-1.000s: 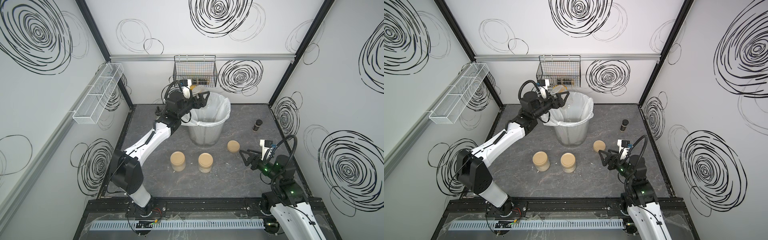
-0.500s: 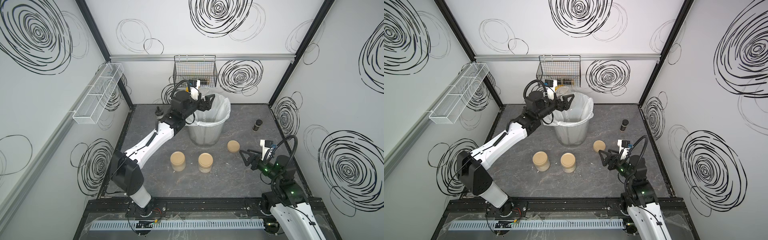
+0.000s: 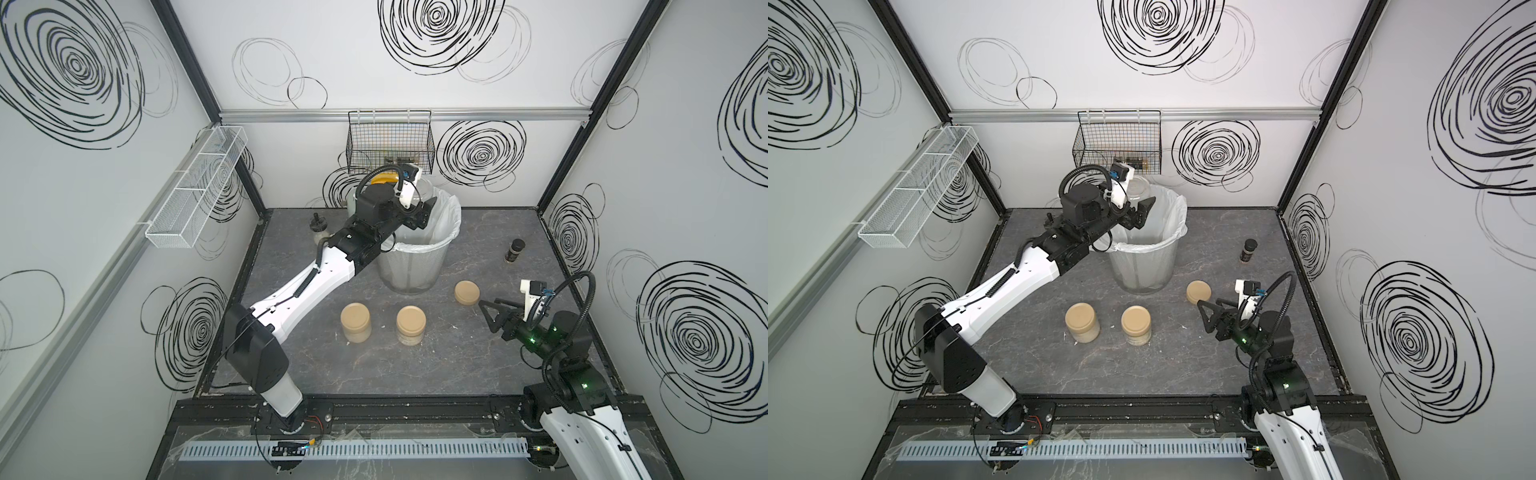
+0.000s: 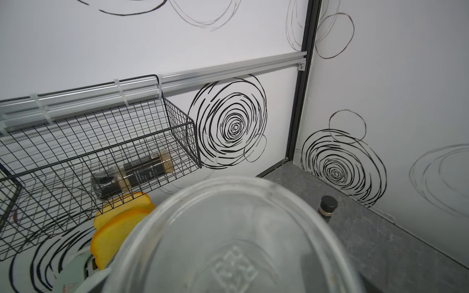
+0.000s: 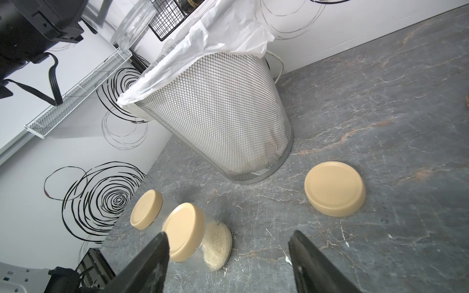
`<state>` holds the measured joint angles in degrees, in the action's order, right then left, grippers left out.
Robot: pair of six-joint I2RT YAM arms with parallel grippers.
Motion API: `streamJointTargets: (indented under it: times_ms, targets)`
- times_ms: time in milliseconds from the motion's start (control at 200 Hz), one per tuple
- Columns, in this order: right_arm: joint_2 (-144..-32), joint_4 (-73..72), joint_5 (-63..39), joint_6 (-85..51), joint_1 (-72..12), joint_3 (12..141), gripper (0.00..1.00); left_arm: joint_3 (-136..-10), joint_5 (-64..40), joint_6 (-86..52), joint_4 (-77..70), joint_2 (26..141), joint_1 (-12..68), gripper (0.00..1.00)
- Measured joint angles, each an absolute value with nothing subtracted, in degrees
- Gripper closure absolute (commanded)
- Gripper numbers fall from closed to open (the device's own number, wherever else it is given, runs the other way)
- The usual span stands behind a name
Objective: Empty moldy rice from jars
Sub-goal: Pour the moldy rice from the jar into the trash bin.
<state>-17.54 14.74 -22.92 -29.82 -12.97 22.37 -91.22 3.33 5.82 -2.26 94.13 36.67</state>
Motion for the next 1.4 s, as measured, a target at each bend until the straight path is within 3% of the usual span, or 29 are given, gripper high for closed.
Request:
streamJointTargets:
  times_ms: [200, 1401]
  targets:
    - [-17.5, 14.8, -22.9, -29.8, -13.0, 22.3, 0.24, -91.4, 7.6, 12.8, -1.8, 94.3, 37.6, 0.34]
    - [-18.0, 14.5, -24.2, -30.6, -13.0, 22.3, 0.24, -95.8, 6.2, 3.2, -1.8, 100.7, 32.8, 0.33]
